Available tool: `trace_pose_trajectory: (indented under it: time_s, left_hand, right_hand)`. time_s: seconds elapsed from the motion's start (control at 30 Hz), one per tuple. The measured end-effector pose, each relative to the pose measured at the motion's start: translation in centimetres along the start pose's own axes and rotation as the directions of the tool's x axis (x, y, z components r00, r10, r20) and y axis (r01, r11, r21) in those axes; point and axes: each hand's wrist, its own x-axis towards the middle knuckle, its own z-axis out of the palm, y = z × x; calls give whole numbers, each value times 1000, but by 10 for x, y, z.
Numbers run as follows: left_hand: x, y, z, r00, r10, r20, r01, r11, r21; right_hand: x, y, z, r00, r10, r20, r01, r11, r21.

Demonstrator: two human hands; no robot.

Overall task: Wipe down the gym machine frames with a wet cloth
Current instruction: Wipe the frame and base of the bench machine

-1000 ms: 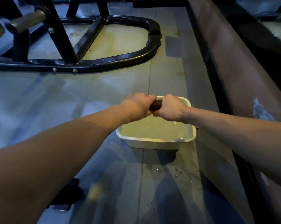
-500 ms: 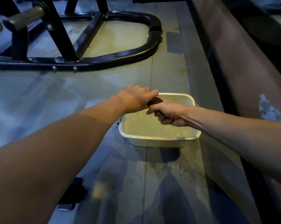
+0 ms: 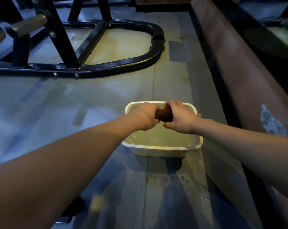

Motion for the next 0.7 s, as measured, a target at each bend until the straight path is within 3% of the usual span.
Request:
trace_pose_trajectory:
  time_s: [0.1,0.2,0.27,0.37,0.43,0.53,0.6,0.7]
  left_hand:
    - [5,-13,-10,951,-206,232,276,904,-327]
    - [2,-17,-24,881,-127,455,393,731,-558]
    - [-4,-16,-31,819,7,573,427,660,-618]
    - [-8,-12,-34,748,50,662,447,699,-558]
    - [-6,-9,-31,783,16,622,412,735,-539]
    - [3,2,-23,900,-8,436,218,874,-433]
    - [5,13,-16,963,5,269,59,972,-228]
    - [1,25,-9,993,43,107,-51,996,72]
  right_hand:
    - [-5,2,-4,963,-254,-91,219,932,-289]
    - [-4,-5,-3,903,-426,-52,358,816,-453]
    - [-2,-8,0,864,-502,-39,437,786,-438]
    - [-3,-7,-1,839,-544,-33,518,814,-264]
    - [-5,-10,-5,878,-480,5,470,858,-209]
    - [-6,-11,-13,952,-303,35,304,938,-166]
    - [-6,-13,-16,977,-209,33,211,960,-184]
    - [-5,-18,-17,994,-87,59,100,960,-263]
